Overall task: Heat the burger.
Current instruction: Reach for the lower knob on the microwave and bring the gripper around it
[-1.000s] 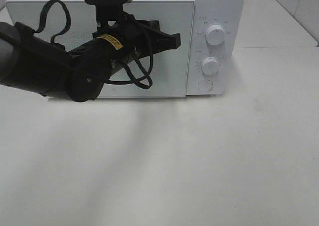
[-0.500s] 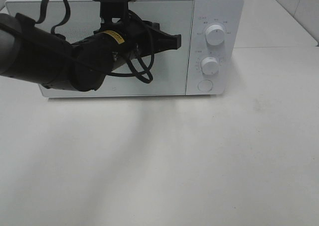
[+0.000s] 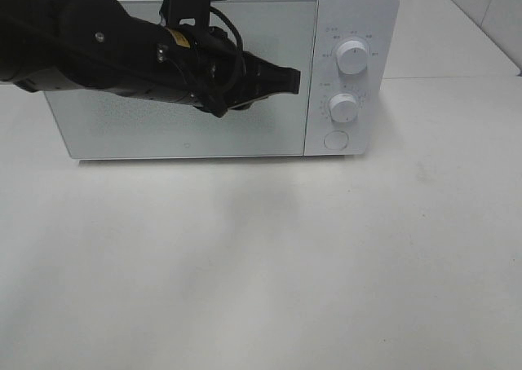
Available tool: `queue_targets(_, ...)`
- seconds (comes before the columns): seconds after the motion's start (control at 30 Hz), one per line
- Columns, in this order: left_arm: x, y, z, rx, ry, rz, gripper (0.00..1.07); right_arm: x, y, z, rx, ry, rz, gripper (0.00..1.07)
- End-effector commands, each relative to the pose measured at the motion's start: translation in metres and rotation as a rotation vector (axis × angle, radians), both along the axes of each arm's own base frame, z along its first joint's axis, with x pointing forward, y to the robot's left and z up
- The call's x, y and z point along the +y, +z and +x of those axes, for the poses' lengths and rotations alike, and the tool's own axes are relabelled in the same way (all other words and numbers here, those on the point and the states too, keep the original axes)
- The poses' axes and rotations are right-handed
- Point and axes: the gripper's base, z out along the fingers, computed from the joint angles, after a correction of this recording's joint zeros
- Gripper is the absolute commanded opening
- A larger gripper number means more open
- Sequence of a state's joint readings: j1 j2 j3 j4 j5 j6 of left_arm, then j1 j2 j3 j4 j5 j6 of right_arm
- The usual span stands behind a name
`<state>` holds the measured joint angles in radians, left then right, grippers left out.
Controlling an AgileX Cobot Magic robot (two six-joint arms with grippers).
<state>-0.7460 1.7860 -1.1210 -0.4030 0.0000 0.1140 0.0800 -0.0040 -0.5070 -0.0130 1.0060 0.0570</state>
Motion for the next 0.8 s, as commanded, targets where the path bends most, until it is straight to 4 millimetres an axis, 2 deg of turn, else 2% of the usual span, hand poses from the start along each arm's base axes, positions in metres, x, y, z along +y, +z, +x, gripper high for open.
queue_targets(0.03, 0.002, 0.011, -0.012, 0.084, -0.052, 0.031, 0.59, 0.000, -0.001, -0.003, -0.033, 0.002, -0.008, 0.75)
queue_targets(0.07, 0.002, 0.011, -0.012, 0.084, -0.052, 0.031, 0.59, 0.000, -0.001, -0.003, -0.033, 0.002, -0.008, 0.75)
queue_targets(0.1, 0.003, 0.011, -0.014, 0.106, -0.061, 0.041, 0.75, 0.000, -0.001, -0.003, -0.033, 0.002, -0.008, 0.75)
queue_targets(0.13, 0.004, 0.009, -0.020, 0.157, -0.084, 0.069, 1.01, 0.000, -0.001, -0.003, -0.033, 0.002, -0.008, 0.75)
queue_targets(0.4, 0.013, 0.017, -0.042, 0.316, -0.169, 0.149, 1.00, 0.000, -0.001, -0.003, -0.033, 0.002, -0.008, 0.75)
queue_targets(0.67, 0.028, 0.043, -0.063, 0.358, -0.244, 0.193, 1.00, 0.000, -0.001, -0.003, -0.033, 0.002, -0.009, 0.75)
queue_targets(0.8, 0.042, 0.056, -0.077, 0.360, -0.309, 0.297, 1.00, 0.000, -0.001, -0.003, -0.033, 0.002, -0.009, 0.75)
